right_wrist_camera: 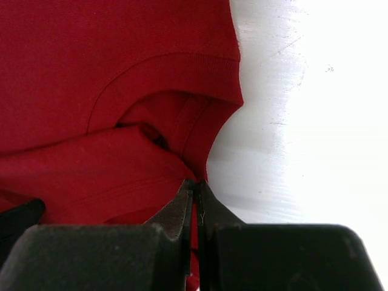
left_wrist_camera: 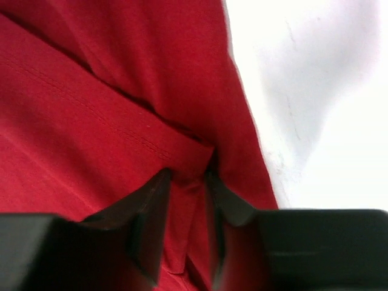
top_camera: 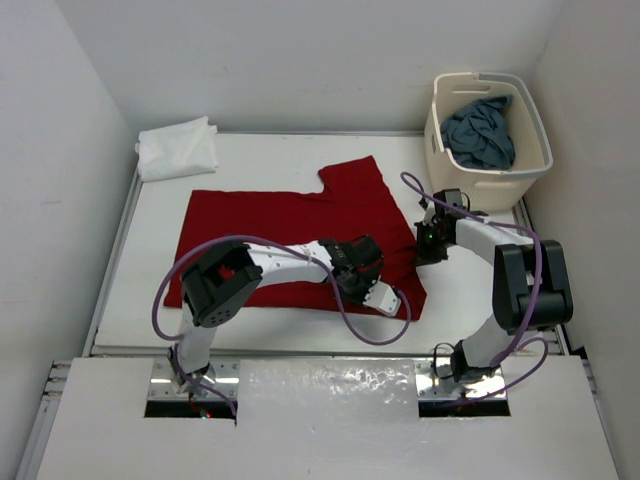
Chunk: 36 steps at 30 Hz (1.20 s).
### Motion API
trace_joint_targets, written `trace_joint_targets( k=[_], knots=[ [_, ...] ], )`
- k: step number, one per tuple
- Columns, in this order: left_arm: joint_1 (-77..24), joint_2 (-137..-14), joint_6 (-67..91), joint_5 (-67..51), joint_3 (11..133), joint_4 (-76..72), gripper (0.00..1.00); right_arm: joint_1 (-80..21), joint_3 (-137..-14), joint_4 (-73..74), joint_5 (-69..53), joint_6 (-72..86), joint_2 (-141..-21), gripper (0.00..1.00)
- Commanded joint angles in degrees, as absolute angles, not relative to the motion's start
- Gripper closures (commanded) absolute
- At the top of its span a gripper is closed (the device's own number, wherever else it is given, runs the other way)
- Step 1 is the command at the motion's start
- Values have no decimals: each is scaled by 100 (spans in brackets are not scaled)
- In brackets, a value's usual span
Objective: Fold and stack the t-shirts
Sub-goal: Fold the flattened tshirt in 1/3 of the way
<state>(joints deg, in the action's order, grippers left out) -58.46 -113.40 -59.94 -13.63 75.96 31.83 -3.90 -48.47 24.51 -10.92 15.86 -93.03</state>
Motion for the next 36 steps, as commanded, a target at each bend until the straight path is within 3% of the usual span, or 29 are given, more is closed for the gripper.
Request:
trace_joint_targets(
  k=[1,8,11,12,21,28,36],
  knots=[
    [-5862,-11364,-5863,-1319,7567,2778,75,-413,-4922,2461,-958,1477,-9106,100],
    [-5862,-11338,-5696,-1266,7629,2812,82,-413,-5027,2540,-870,1415,-9009,100],
    [-5871,-11338,-5625,-1283,7655,2821,90,-422,-5027,2549,-861,1406,-8991,100],
    [-5871,-11329,-5581,-1283,7690,2830,100,-422,-5027,2549,-835,1406,-8983,100],
    [-5538,-11197,-4651,-1520,7857,2988,100,-431,-5273,2611,-914,1336,-8921,100],
    [-4546,-11276,-3438,-2643,8191,3085,100,-606,-5790,2356,-1283,1713,-9131,100],
    [-4061,-11268,-3304,-3445,8130,3093,97,-703,-6767,2601,-1072,2197,-9966,100]
  ],
)
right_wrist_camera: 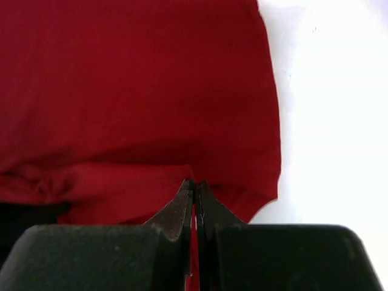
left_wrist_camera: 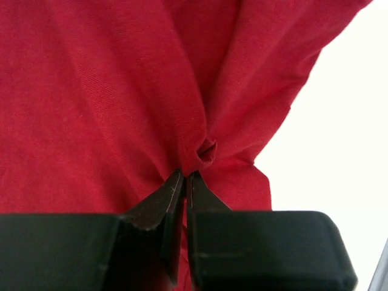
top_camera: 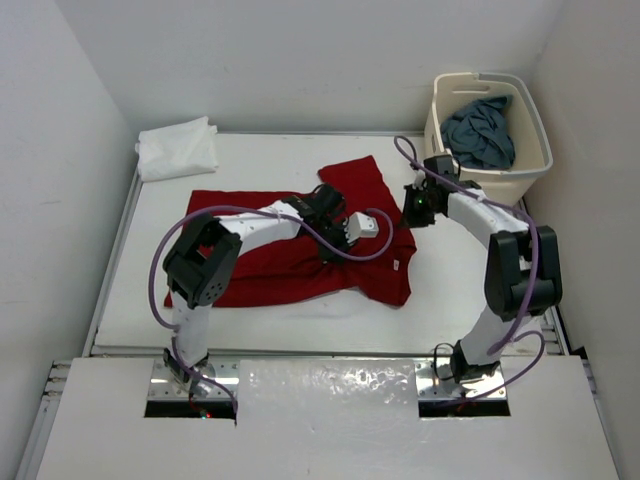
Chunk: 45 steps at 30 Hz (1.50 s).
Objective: Fold and stack the t-shirts
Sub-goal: Fold the flattened tshirt in 1/3 of the way
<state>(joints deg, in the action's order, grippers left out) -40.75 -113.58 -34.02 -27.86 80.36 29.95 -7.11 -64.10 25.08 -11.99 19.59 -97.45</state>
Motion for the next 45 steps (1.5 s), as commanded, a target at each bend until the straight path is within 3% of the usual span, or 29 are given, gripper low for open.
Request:
trace_joint_targets(
  k=[1,10,17,18,21,26,32,40,45],
  knots=[
    [-4078,-11268,-3348,-3498,8104,3094,96,-703,-6811,2593,-1090,2197,-10002,100],
    [-3973,-11400,-3305,-3761,8411,3217,79,-817,-7196,2513,-1240,2373,-10361,100],
    [-3621,-11496,-3048,-3735,8446,3154,83,-835,-7813,2566,-1178,2856,-10985,100],
    [-3638,-11461,-3198,-3753,8438,3242,73,-844,-7831,2549,-1178,2900,-11030,100],
    [-4024,-11084,-3743,-3175,8227,3156,57,-861,-7866,2523,-1178,2962,-11153,100],
    [-4623,-11197,-4262,-2295,8341,2814,51,-870,-7744,2487,-1160,2944,-11154,100],
    [-4772,-11557,-4377,-2206,8464,2637,45,-870,-7603,2470,-1160,2900,-11127,100],
    [-4799,-11733,-4245,-1583,8376,2171,52,-879,-7488,2373,-1204,2900,-11066,100],
    [-4799,-11742,-4175,-1670,8341,2092,67,-870,-7462,2373,-1204,2857,-11039,100]
  ],
)
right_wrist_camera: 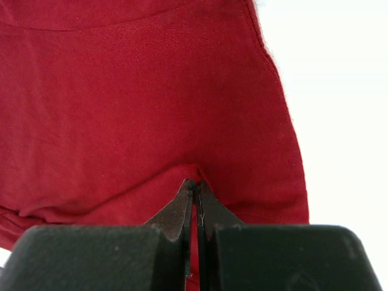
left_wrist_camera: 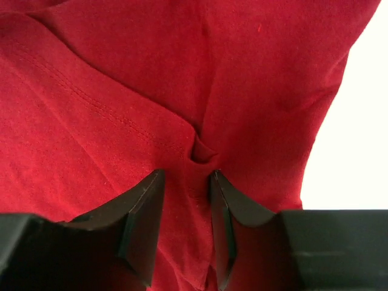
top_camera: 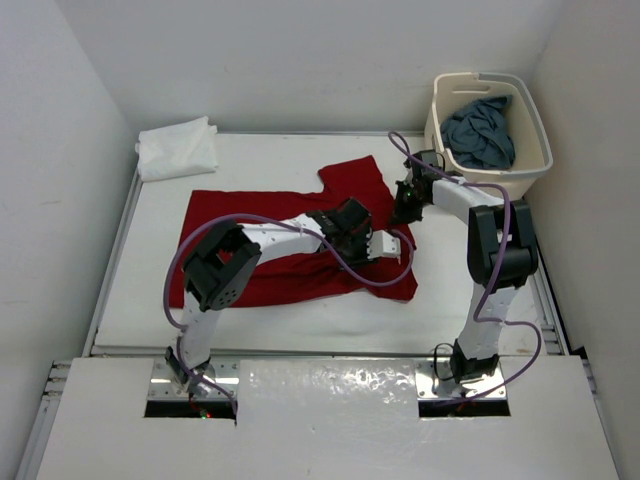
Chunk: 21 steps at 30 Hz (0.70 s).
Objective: Fold and stack the t-shirts
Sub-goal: Fold the flattened tshirt in 1/3 of the way
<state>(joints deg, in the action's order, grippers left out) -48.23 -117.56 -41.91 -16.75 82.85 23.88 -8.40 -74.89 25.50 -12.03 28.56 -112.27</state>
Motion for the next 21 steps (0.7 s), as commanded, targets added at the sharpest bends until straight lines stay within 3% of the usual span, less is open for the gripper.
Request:
trace_joint_targets(
  k=[1,5,9,14,17,19,21],
  knots=[
    [-4799,-11742,-4096,-1766,8376,2092,67,-879,-7453,2382,-1204,2856,-11030,100],
    [-4799,-11751,-3903,-2021,8534,2162,66,-870,-7409,2391,-1204,2839,-11022,100],
    [-4746,-11742,-3701,-2100,8631,2188,80,-870,-7400,2399,-1204,2830,-11004,100],
    [-4623,-11716,-3489,-2276,8692,2250,78,-879,-7453,2417,-1169,2795,-11004,100],
    [-4623,-11733,-3551,-2224,8649,2259,87,-879,-7471,2417,-1195,2804,-11021,100],
    [-4623,-11742,-3638,-2303,8631,2390,98,-879,-7462,2426,-1213,2804,-11021,100],
    [-4632,-11751,-3665,-2364,8587,2434,99,-879,-7471,2443,-1195,2786,-11013,100]
  ],
)
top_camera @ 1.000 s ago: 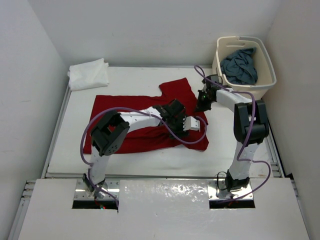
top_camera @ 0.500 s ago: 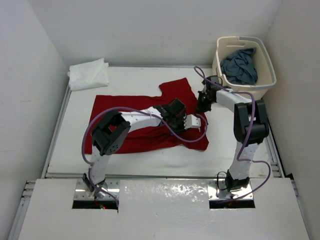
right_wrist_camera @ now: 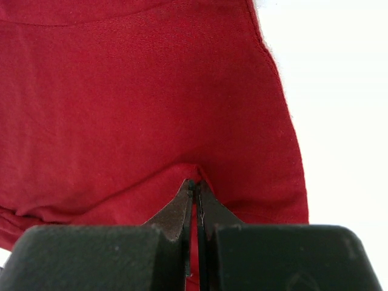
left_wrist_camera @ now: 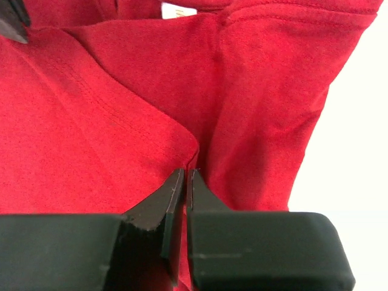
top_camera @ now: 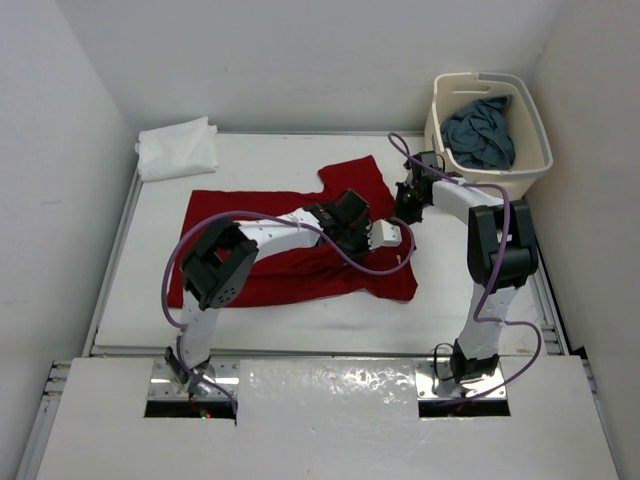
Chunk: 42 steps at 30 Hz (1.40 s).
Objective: Fold and stack the t-shirts
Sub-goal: Fold the flattened tshirt in 1/3 of the way
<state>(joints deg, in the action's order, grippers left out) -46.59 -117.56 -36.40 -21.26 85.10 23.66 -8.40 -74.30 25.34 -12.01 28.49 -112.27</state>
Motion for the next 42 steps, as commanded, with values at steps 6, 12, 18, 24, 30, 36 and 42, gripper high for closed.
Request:
trace_joint_targets(
  k=[6,12,18,24,30,36,42],
  knots=[
    [-4579,-11751,-3446,-2216,8578,2338,100,-870,-7523,2443,-1204,2812,-11030,100],
    [-3780,-11655,-2410,-2004,8666,2022,100,-870,-7760,2452,-1099,2883,-11030,100],
    [-3516,-11610,-2241,-2232,8490,1960,100,-888,-8015,2478,-940,3023,-11258,100],
    [-3463,-11812,-1943,-1987,8473,1996,100,-905,-8165,2522,-853,3032,-11399,100],
    [-3401,-11856,-1600,-1231,8543,1810,100,-905,-8428,2723,-747,2954,-11548,90],
    [-3375,-11883,-1362,-528,8631,1898,80,-914,-8780,3207,-555,2261,-11409,50],
    [-3235,-11524,-1380,-351,8701,2065,64,-905,-8913,4006,-71,1706,-10698,28]
  ],
)
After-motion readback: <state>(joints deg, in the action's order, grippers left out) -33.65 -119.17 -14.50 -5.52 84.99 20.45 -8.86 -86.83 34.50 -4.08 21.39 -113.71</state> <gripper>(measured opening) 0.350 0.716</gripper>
